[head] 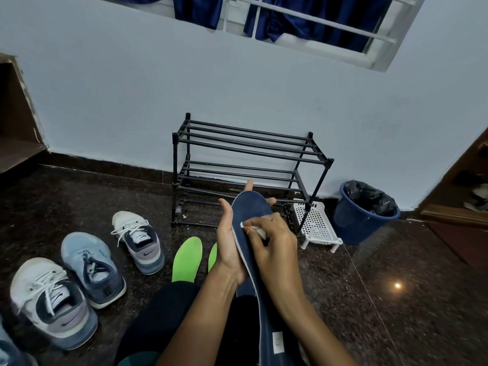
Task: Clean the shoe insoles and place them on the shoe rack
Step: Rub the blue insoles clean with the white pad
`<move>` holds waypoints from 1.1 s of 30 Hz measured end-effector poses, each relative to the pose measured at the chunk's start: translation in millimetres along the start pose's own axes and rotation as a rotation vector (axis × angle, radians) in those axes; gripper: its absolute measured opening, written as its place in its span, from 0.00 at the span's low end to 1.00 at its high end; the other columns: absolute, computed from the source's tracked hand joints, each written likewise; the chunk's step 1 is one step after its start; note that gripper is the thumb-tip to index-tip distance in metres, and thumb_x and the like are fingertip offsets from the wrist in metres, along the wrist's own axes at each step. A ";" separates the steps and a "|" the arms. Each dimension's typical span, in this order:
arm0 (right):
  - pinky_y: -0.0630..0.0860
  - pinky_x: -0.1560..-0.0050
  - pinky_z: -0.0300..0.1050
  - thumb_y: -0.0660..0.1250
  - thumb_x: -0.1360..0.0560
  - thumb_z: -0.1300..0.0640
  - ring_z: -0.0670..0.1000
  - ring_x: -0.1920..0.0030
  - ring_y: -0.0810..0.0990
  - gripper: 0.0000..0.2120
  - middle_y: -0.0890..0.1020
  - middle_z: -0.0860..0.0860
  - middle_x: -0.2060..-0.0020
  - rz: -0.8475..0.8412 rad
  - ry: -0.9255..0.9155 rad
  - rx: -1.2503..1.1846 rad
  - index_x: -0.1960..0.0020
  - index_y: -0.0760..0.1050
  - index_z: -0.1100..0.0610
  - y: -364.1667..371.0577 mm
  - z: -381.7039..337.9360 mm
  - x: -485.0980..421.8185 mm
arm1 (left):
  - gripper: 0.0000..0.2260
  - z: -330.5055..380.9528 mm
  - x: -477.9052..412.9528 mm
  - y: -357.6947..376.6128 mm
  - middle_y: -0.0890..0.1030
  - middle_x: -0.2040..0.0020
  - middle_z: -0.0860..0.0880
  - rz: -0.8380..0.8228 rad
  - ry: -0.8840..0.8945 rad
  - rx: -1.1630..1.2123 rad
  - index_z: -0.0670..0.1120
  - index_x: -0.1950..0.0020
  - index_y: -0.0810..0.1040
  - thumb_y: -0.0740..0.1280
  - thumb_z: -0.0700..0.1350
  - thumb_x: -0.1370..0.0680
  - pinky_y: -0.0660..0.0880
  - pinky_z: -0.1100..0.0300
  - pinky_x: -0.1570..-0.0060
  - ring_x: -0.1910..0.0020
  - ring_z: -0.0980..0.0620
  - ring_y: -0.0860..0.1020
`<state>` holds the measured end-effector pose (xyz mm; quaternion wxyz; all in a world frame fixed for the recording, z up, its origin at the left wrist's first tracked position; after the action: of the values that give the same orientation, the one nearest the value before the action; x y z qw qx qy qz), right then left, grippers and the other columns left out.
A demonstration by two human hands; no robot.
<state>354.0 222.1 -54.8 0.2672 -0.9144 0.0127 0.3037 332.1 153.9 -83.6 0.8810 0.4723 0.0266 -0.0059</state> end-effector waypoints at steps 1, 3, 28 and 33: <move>0.66 0.55 0.23 0.68 0.30 0.69 0.39 0.58 0.75 0.07 0.76 0.47 0.62 -0.015 -0.009 -0.011 0.58 0.81 0.60 0.5 -0.4 3.2 | 0.27 0.3 0.3 0.0 0.82 0.49 0.44 0.006 0.001 0.012 0.55 0.34 0.74 0.47 0.65 0.22 0.74 0.49 0.46 0.51 0.45 0.77; 0.66 0.55 0.23 0.68 0.30 0.68 0.35 0.56 0.74 0.06 0.77 0.47 0.62 -0.041 -0.022 -0.029 0.58 0.81 0.59 0.7 -1.7 9.6 | 0.27 0.0 -0.6 -2.3 0.82 0.51 0.45 0.020 0.007 0.037 0.55 0.35 0.75 0.47 0.66 0.22 0.71 0.47 0.42 0.52 0.45 0.77; 0.65 0.55 0.22 0.67 0.29 0.71 0.42 0.59 0.74 0.06 0.75 0.50 0.62 0.051 0.058 0.016 0.58 0.80 0.62 -8.9 7.8 -5.5 | 0.27 1.3 2.1 3.2 0.81 0.46 0.42 -0.041 -0.004 0.048 0.53 0.32 0.72 0.45 0.64 0.21 0.80 0.55 0.55 0.55 0.47 0.81; 0.64 0.55 0.20 0.67 0.29 0.71 0.39 0.59 0.74 0.07 0.77 0.53 0.61 0.039 0.062 0.001 0.57 0.80 0.62 -8.7 8.7 -4.3 | 0.27 3.7 2.9 1.9 0.80 0.43 0.41 -0.045 0.007 0.040 0.53 0.29 0.70 0.45 0.63 0.20 0.80 0.55 0.54 0.55 0.47 0.79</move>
<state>347.3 233.3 -54.0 0.2614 -0.9228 0.0391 0.2802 335.3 151.9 -80.1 0.8709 0.4891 0.0402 -0.0244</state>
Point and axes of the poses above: each hand's wrist, its own x-axis away from the middle knuckle, its own y-axis out of the palm, z = x × y, the point moved 2 cm from there along -x, towards the middle knuckle
